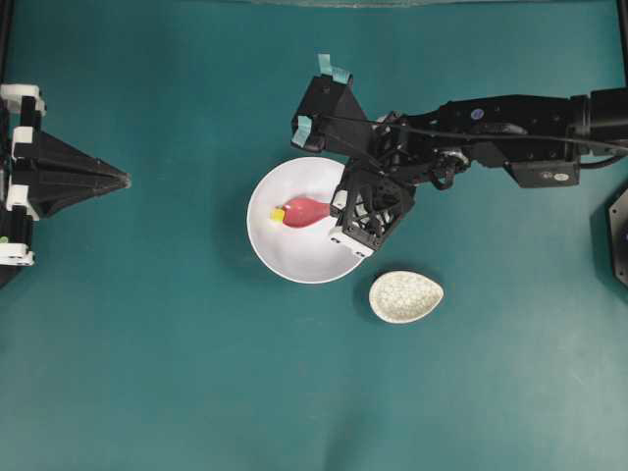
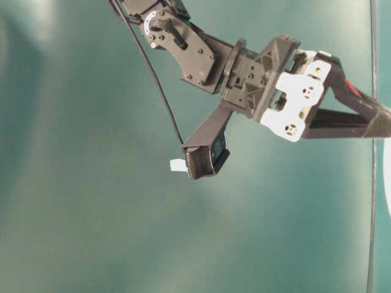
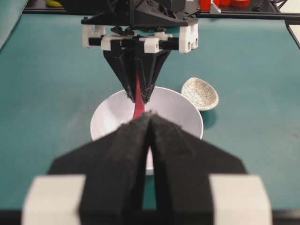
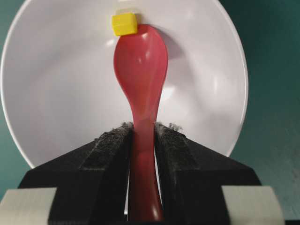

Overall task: Scoop the yellow hexagonal prism block from the bowl with a spoon using the right arm.
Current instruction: 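Lower the spoon into the bowl and push it under the yellow block, then tilt and lift the spoon with the yellow block out of the bowl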

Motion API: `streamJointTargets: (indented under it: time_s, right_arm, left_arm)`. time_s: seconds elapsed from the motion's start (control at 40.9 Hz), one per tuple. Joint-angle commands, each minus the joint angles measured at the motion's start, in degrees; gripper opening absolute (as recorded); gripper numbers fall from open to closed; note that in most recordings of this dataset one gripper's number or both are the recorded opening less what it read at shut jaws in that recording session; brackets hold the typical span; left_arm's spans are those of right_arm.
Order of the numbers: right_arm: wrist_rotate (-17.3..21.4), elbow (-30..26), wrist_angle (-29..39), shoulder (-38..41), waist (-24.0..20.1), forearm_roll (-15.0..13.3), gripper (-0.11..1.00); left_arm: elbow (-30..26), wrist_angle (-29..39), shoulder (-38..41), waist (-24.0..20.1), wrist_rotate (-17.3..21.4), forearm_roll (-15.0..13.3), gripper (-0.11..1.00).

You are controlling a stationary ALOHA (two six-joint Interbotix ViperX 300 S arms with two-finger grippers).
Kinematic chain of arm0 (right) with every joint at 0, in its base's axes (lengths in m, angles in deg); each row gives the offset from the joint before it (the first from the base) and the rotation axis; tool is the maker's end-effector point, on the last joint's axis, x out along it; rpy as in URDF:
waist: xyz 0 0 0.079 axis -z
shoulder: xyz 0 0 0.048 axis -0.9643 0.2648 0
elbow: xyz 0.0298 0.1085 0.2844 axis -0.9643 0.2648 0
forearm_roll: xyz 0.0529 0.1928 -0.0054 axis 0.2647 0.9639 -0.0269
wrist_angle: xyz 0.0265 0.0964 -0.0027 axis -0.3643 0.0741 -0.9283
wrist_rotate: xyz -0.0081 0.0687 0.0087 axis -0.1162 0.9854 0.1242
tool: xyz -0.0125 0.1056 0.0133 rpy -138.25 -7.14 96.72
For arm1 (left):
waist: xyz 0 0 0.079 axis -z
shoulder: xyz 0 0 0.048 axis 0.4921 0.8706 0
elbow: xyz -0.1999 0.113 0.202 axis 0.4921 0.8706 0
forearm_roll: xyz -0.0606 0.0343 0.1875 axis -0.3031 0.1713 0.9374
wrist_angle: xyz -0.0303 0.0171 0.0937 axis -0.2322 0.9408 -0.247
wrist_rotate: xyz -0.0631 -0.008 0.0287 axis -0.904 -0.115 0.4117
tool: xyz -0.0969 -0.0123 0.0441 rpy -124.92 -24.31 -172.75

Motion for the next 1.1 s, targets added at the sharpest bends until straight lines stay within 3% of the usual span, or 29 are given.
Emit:
streamJointTargets:
  time_s: [0.0,1.076]
  right_arm:
    - [0.18,-1.32,-1.23,-0.79,-0.09,-0.09,0.22]
    - [0.35,-2.72,-4.75,-3.60,-0.44,1.23,0.22]
  left_arm:
    - [-1.23,-0.44,0.18,-0.09,0.09,0.09,-0.01]
    - [-1.23,-0.44,0.18,-0.09,0.09,0.18,-0.01]
